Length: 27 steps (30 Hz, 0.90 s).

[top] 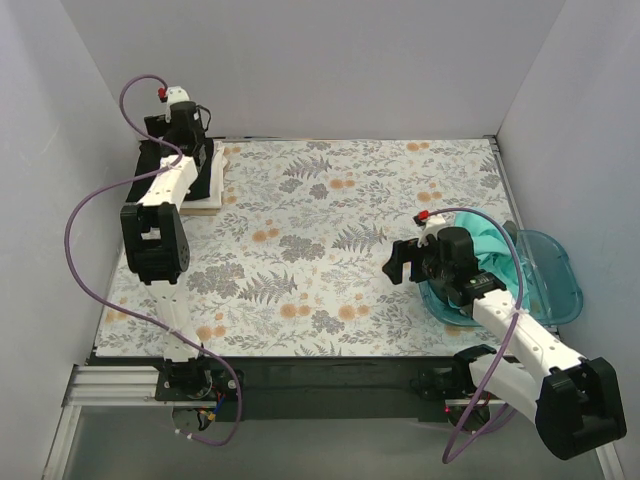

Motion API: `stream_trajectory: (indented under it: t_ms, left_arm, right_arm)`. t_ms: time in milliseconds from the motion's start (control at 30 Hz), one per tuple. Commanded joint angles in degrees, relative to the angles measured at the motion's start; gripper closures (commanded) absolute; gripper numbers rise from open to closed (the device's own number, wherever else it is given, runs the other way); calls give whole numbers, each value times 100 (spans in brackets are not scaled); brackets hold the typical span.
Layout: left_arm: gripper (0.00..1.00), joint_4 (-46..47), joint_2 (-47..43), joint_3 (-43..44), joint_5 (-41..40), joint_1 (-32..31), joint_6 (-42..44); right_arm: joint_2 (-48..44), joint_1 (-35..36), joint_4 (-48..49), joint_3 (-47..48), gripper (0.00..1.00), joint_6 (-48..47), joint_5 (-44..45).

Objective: Fold and stack the t-shirts
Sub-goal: Neatly place the folded tshirt to the corner, then reset both grippers

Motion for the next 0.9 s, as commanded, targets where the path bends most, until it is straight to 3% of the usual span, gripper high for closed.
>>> stream_trajectory:
  t_ms: [0, 100, 233, 433, 600, 733, 867]
  left_arm:
    - [11, -1360, -808, 647, 721, -305, -1656]
    - [10, -2387, -1010, 1016, 1159, -569, -2403]
    - [9, -2593, -1877, 667, 661, -1359, -2922]
    - [8, -1768, -3731, -1994, 1353, -2519, -4125]
    - [7, -934, -5079, -4645, 600, -3276, -5050]
    - [7, -870, -5668, -5921, 731, -3697, -5630]
    - [7, -1204, -6002, -6575, 696, -3821, -5956]
  right_arm:
    - [-73, -47, -421, -28, 2, -35, 115]
    - [-134, -47, -421, -89, 2, 35, 79]
    - [-169, -47, -412, -116, 2, 96, -105]
    - [-257, -30, -315, -186, 2, 193, -184]
    - [-441, -39, -184, -300, 2, 219, -211]
    - [-573, -30, -60, -379, 2, 211, -264]
    - [-495, -30, -52, -362, 2, 246, -132]
